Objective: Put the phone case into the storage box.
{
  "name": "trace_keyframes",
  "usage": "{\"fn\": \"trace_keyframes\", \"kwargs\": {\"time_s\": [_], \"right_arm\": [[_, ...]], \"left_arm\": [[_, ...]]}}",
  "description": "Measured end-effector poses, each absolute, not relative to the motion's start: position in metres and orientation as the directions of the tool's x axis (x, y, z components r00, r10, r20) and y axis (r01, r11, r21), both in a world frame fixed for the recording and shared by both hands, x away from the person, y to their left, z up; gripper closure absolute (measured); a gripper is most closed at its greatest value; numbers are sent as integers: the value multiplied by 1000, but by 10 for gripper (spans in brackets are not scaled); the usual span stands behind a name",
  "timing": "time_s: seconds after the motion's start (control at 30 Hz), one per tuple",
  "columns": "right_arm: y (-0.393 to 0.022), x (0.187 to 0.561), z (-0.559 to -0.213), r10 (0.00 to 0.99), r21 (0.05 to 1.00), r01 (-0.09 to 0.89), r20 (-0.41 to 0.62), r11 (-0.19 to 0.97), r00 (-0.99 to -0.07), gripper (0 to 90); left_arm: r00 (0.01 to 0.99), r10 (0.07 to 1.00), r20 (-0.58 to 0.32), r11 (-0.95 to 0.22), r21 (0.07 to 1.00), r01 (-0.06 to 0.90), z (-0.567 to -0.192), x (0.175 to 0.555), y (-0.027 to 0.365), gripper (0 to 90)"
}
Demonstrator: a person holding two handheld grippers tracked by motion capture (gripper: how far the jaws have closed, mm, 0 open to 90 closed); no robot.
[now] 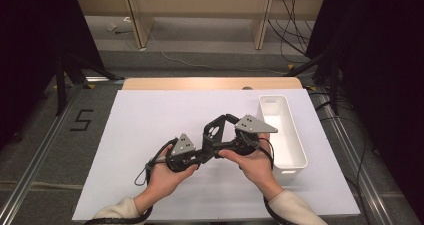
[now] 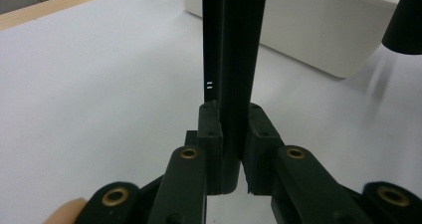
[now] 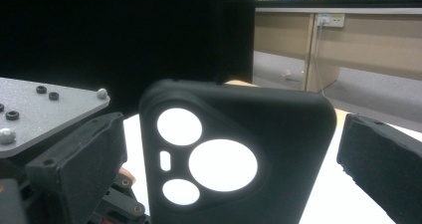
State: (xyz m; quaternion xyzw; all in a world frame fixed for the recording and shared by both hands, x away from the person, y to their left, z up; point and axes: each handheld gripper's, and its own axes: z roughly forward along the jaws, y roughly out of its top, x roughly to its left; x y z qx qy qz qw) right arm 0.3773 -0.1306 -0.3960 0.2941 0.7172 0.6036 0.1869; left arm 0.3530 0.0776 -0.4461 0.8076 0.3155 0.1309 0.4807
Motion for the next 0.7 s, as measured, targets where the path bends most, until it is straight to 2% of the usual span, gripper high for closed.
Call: {"fn": "trace_keyframes", "kwargs": {"time_s": [0.7], "right_arm": [[-129, 376, -400, 668, 978, 201, 112, 57, -736, 131]], "left_arm": [[769, 633, -94, -334, 863, 380, -447, 353, 77, 798]]}}
